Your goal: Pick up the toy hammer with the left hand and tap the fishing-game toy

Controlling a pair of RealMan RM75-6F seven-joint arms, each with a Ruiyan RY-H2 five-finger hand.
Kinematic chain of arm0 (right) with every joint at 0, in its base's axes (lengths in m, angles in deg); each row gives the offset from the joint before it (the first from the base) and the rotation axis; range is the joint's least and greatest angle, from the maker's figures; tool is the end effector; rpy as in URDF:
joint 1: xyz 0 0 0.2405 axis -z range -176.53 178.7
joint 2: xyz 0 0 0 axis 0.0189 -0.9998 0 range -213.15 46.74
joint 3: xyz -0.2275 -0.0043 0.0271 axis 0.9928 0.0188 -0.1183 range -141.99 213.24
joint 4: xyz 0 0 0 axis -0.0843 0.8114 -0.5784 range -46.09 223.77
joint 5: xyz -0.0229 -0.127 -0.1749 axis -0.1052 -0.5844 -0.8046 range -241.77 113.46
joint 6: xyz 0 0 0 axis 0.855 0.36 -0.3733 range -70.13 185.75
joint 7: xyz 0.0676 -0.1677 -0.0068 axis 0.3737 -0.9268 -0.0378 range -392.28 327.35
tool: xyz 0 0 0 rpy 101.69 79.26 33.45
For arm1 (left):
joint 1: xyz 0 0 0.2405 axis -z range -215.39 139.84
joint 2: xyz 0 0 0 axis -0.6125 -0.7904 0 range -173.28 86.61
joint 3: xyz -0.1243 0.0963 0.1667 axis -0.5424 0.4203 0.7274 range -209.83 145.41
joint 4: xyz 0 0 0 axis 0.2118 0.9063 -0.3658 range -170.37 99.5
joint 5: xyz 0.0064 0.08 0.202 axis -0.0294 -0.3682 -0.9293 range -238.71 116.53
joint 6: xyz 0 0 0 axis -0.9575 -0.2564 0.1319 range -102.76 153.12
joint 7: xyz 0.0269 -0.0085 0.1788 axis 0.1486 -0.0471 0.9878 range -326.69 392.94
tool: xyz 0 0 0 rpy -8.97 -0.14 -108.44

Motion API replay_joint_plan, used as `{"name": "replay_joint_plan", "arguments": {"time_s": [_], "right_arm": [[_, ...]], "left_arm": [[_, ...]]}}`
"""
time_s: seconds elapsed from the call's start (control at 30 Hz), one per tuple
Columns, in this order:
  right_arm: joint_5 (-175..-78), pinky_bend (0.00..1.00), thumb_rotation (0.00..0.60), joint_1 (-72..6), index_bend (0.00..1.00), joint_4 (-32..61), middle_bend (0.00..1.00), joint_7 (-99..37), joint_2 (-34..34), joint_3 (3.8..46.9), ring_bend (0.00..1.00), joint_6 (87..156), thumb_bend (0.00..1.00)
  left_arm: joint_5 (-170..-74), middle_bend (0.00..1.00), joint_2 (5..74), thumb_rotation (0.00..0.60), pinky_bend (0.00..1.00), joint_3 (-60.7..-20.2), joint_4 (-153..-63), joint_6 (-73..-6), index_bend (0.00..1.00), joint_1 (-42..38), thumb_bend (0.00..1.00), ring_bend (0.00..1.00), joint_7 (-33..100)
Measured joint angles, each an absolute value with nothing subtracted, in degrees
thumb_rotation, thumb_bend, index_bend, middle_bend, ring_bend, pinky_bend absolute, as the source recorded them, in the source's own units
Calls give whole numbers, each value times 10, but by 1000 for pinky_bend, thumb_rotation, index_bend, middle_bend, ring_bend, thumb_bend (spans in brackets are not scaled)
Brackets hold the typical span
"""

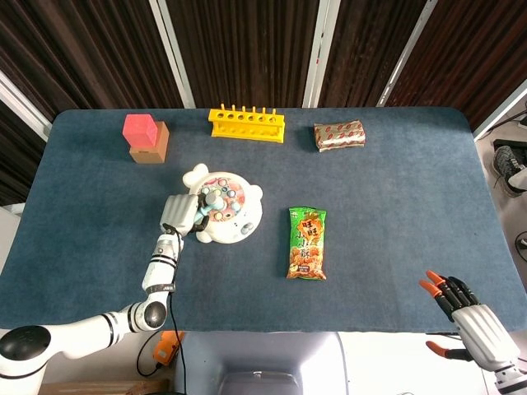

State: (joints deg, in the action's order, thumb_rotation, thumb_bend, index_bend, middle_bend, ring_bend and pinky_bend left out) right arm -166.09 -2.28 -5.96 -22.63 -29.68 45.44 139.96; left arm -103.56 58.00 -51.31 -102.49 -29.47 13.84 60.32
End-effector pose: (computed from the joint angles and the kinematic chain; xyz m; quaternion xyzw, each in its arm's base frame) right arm -0.2873 -0.1493 0.1300 0.6951 -0.4410 0.3344 0.4588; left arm -0.1127 0.4279 -0.0524 -0.6549 -0.4444 -0.3546 0.4978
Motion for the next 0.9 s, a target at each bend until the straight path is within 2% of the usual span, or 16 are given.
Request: {"name": "replay_joint_plan", "arguments": {"time_s": [0.27,0.47,0.67,0.8,0.9], "right_arm": [[-1659,0,600,-23,0,-60,0,-232,-296,454,0,1397,154],[-1661,0,600,-24,0,-61,0,-237,-294,455,0,1392,154],[-1666,0,600,-25,0,-64,0,-245,-291,458,0,1388,154],[-1669,0,600,-25,0,-66,0,-253,-289,459,0,1387,154],[-1671,0,600,-26,0,-68,0,-258,-287,460,0,1384,154]], "left_arm": [[-1053,1000,564,600,1000,-517,-1057,-310,787,133,857,892,591],[-1072,1000,517,600,1000,-509,-1138,-330,788,109,856,891,584],[-1097,1000,456,600,1000,-459,-1201,-350,796,50,843,861,568],[-1128,1000,451,600,1000,-423,-1191,-357,802,20,835,842,542],[-1139,1000,459,600,1000,-412,-1165,-357,805,12,823,814,533]]}}
